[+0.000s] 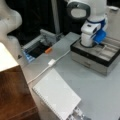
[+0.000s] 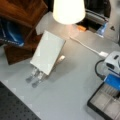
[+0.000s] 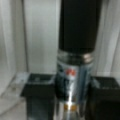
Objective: Turn on the lamps. Open the box. Pick up the pen. Put it in the box.
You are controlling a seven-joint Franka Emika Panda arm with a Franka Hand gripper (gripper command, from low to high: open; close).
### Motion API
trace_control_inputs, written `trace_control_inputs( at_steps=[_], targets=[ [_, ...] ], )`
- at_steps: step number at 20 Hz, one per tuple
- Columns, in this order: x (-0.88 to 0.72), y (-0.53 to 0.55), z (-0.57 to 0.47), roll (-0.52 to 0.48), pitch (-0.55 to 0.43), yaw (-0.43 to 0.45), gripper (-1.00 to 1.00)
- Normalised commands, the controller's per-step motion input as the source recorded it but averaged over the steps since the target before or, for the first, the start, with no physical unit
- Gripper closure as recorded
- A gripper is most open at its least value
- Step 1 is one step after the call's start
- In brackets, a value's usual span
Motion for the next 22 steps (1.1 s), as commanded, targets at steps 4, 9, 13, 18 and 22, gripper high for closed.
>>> trace_control_inputs(
  at_steps=[4,9,13,18,22],
  targets=[
    [0.00,-0.03,-0.25,0.090,-0.050,-0.075,1.00],
    [0.02,-0.01,-0.27,0.065,-0.052,-0.047,1.00],
    [0.02,0.01,-0.29,0.008,-0.048,-0.025,1.00],
    [0.05,0.02,-0.27,-0.039,-0.006,-0.023,-1.00],
    [0.08,0.02,-0.24,-0.067,0.007,-0.022,-1.00]
  ],
)
